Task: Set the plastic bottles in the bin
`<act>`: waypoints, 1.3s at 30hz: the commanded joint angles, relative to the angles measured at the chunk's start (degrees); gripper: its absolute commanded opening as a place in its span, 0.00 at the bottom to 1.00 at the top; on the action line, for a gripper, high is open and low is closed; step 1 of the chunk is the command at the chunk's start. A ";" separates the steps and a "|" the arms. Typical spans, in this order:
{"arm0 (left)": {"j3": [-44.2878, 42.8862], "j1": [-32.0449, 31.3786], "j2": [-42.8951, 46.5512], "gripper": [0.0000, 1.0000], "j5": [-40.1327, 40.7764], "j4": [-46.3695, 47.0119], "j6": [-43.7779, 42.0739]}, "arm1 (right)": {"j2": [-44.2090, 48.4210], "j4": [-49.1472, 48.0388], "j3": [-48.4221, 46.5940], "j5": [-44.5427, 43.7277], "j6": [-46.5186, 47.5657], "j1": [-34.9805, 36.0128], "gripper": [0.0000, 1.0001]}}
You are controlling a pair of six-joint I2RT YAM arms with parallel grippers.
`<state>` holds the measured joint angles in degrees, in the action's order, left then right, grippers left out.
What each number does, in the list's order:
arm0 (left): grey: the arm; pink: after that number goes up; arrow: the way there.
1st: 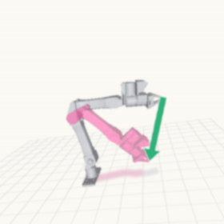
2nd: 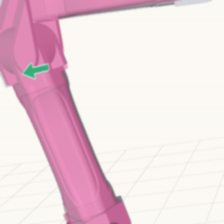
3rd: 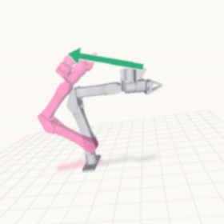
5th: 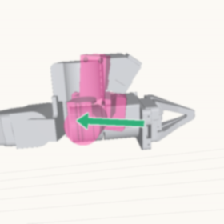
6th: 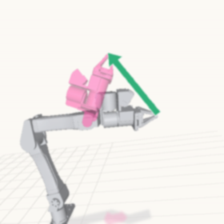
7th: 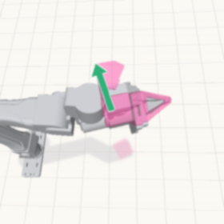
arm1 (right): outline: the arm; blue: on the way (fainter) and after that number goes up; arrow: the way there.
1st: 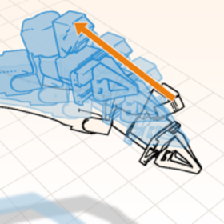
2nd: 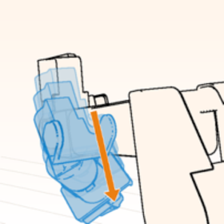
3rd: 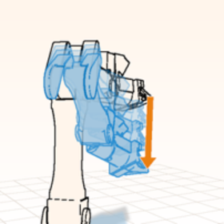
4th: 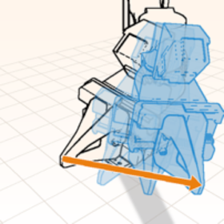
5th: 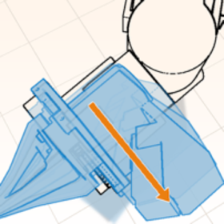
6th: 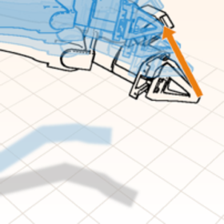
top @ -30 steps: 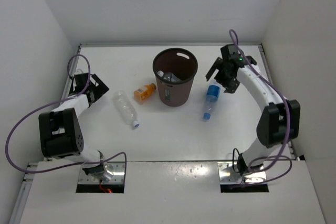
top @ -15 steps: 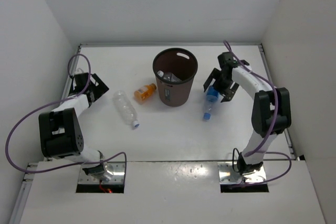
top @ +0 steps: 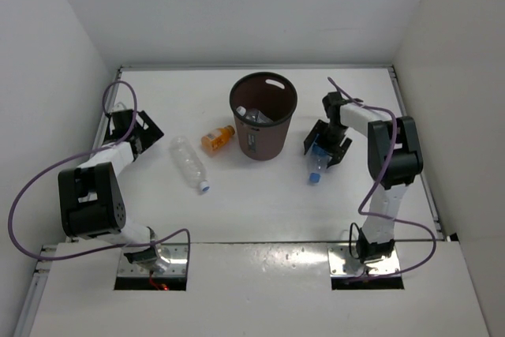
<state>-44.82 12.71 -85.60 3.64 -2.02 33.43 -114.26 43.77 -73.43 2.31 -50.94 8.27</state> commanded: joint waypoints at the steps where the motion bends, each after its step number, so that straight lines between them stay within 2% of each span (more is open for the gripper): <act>1: -2.02 0.03 1.49 1.00 0.49 0.88 -0.65 | 2.45 -1.32 1.00 1.56 -0.48 -1.06 0.84; 6: -2.03 0.03 1.49 1.00 0.49 0.88 -1.17 | 4.21 -1.32 1.53 0.42 -0.48 -2.12 0.67; 11: -1.50 0.03 1.49 1.00 0.49 0.88 -1.17 | 7.46 -0.79 1.53 -0.11 -1.00 -3.26 0.58; 15: -1.50 0.03 1.49 1.00 0.49 0.88 -1.17 | 12.56 0.52 -1.97 -0.98 -1.62 -4.40 0.50; 22: -0.45 0.03 1.49 1.00 0.49 2.10 -1.17 | 21.16 3.96 -14.45 -6.96 -2.15 -4.93 0.49; 28: 0.60 0.03 1.49 1.00 -0.56 2.72 -1.17 | 25.39 -1.75 -22.72 -4.94 0.05 -2.48 0.48; 36: 0.61 -0.49 1.49 1.00 -0.56 2.72 -1.17 | 26.54 -7.11 -31.24 -3.54 2.16 4.29 0.48; 39: 0.61 -0.49 1.49 1.00 -1.18 2.72 -1.17 | 22.07 -5.73 -37.30 -3.54 4.61 8.68 0.48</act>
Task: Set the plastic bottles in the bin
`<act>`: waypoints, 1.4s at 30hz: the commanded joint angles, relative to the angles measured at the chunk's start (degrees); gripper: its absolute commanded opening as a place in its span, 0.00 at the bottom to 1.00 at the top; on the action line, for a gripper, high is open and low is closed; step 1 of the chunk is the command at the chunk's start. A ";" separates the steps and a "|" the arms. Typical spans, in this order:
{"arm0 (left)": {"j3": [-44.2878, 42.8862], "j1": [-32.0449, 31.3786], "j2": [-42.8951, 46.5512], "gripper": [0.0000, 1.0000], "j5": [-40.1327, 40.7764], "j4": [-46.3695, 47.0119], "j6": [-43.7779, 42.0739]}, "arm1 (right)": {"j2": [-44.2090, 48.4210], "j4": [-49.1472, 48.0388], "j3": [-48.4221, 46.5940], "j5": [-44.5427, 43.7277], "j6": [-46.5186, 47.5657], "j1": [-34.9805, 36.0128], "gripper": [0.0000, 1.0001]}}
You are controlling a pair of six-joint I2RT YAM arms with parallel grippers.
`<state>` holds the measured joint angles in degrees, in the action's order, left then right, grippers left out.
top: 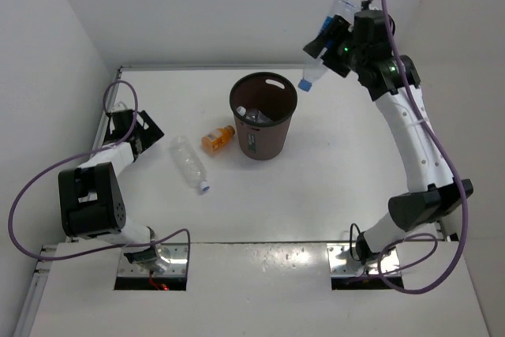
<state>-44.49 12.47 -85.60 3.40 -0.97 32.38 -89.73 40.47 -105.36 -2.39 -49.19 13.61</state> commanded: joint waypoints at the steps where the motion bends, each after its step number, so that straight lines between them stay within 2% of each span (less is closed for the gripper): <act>1: 0.28 -0.25 1.49 1.00 -0.94 1.68 -0.13 | -3.59 -1.80 -8.25 0.29 4.35 4.57 0.49; 8: -1.47 -0.25 1.49 1.00 -0.94 1.68 -0.13 | -8.26 -3.29 -7.75 -5.95 7.43 14.33 0.50; 12: -2.00 -0.25 0.96 1.00 -0.94 1.68 -0.13 | -13.18 2.06 -14.85 -11.04 10.86 17.15 0.50; 20: -2.00 -0.25 0.44 1.00 -0.94 1.68 0.49 | -15.11 3.21 -16.10 -15.97 13.50 20.75 0.62; 21: -1.48 -0.25 0.44 1.00 -0.94 2.20 0.49 | -15.12 4.08 -16.10 -17.19 13.51 21.37 0.64; 23: -1.48 -0.25 0.44 1.00 -0.94 2.20 0.49 | -15.74 4.88 -16.10 -18.26 13.51 21.98 0.81; 25: -0.95 -0.25 0.96 1.00 -0.94 2.73 0.49 | -15.74 5.67 -16.10 -19.84 12.81 22.69 0.92; 27: -0.95 -0.25 0.96 1.00 -0.94 3.26 -0.21 | -15.21 5.67 -16.10 -21.15 12.80 23.30 1.00; 35: -0.95 -0.25 1.49 1.00 -7.08 9.22 -2.23 | -11.43 4.98 -17.43 -26.87 11.58 23.31 1.00; 42: 0.19 -0.25 1.49 1.00 -10.68 11.08 3.38 | -9.58 3.13 -15.66 -25.82 10.44 23.31 1.00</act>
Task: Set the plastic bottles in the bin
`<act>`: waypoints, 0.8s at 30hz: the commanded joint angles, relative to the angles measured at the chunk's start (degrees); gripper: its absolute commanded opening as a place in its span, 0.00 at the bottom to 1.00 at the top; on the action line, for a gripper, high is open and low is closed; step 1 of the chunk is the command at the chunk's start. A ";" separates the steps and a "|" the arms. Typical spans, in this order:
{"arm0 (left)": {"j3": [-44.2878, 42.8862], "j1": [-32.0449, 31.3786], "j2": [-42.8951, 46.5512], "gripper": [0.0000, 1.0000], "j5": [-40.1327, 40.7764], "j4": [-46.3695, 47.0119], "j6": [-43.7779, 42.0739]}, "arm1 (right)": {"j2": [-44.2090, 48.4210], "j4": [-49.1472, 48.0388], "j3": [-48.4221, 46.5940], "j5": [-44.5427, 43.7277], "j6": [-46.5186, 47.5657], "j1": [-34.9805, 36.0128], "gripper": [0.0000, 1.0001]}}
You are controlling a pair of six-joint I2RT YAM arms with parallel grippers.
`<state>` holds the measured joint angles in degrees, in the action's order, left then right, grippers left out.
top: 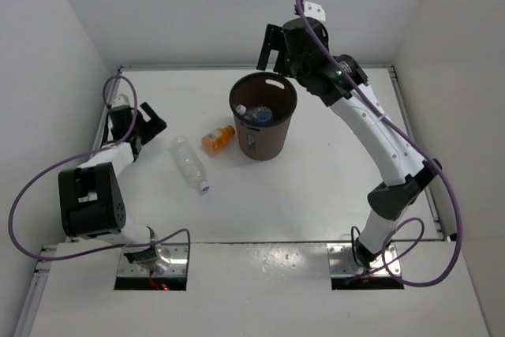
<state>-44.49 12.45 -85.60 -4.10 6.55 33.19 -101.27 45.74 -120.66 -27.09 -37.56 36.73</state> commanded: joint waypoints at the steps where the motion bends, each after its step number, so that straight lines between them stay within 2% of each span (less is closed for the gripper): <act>1: 1.06 -0.23 1.49 1.00 -4.07 4.34 2.58 | 1.44 -1.36 -0.36 -0.60 -1.72 0.18 1.00; 7: 4.24 -2.51 2.55 1.00 -12.59 8.57 3.10 | 1.43 -1.35 1.31 0.46 -2.43 0.18 1.00; 11: 4.76 -5.59 3.77 1.00 -12.60 5.85 1.88 | 2.04 -1.35 3.23 0.46 -3.57 -0.34 1.00; 17: 6.95 -6.30 4.92 1.00 -11.37 2.24 2.85 | 4.86 -3.19 7.36 0.98 -4.71 -0.87 1.00; 24: 12.14 -7.96 5.53 1.00 -9.88 2.24 12.59 | 5.47 -3.72 8.60 2.04 -5.86 -1.40 1.00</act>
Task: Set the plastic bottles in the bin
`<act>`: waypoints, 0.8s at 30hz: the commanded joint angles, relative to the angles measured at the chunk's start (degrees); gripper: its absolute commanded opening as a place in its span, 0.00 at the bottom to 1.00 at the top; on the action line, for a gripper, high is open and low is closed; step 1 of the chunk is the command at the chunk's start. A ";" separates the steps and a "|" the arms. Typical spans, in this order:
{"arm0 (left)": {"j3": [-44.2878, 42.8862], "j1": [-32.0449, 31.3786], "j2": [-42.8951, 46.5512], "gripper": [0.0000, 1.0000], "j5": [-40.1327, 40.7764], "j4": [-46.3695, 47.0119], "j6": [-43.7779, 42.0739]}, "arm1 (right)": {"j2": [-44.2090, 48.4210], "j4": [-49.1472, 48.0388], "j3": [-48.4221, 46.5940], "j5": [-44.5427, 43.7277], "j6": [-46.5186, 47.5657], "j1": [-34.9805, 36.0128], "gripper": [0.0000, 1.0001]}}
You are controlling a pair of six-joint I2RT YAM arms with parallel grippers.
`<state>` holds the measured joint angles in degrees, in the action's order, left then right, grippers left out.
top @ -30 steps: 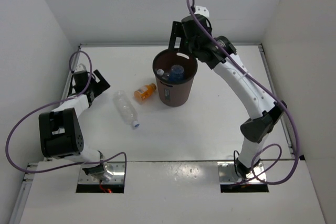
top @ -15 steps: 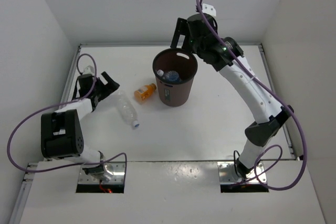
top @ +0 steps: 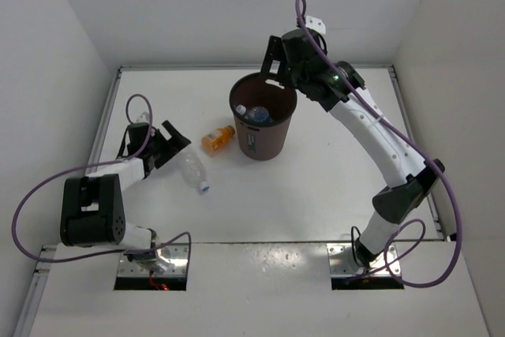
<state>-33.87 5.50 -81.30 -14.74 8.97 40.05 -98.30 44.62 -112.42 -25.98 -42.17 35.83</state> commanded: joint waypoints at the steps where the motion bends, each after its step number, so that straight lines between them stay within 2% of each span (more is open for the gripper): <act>1: 2.05 -1.01 1.23 1.00 0.77 -0.18 7.39 | 2.50 -2.61 0.36 0.93 -1.25 -0.50 1.00; 6: 2.75 -3.29 1.23 1.00 1.90 -0.71 7.50 | 3.64 -2.61 2.37 0.41 -1.77 -0.50 1.00; 14: 3.28 -6.99 -0.88 0.80 6.04 -4.40 10.57 | 5.58 -3.75 5.11 0.40 -2.83 -1.56 1.00; 17: 1.80 -7.52 -2.63 0.69 6.04 -4.40 11.89 | 6.19 -3.22 5.11 0.40 -2.83 -1.56 1.00; 20: 1.00 -8.05 -3.34 0.52 6.04 -4.40 11.89 | 6.80 -3.22 5.63 -0.13 -2.83 -2.08 1.00; 21: 0.30 -8.05 -3.95 0.42 6.04 -4.40 11.89 | 6.81 -3.22 6.24 -0.13 -2.83 -2.08 1.00; 24: -2.59 -8.05 -3.96 0.38 8.05 -6.06 11.28 | 6.81 -3.22 6.25 -0.13 -2.83 -2.61 1.00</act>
<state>-33.50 -1.98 -84.44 -9.41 5.37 50.70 -93.58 42.92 -106.50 -25.34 -44.23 34.06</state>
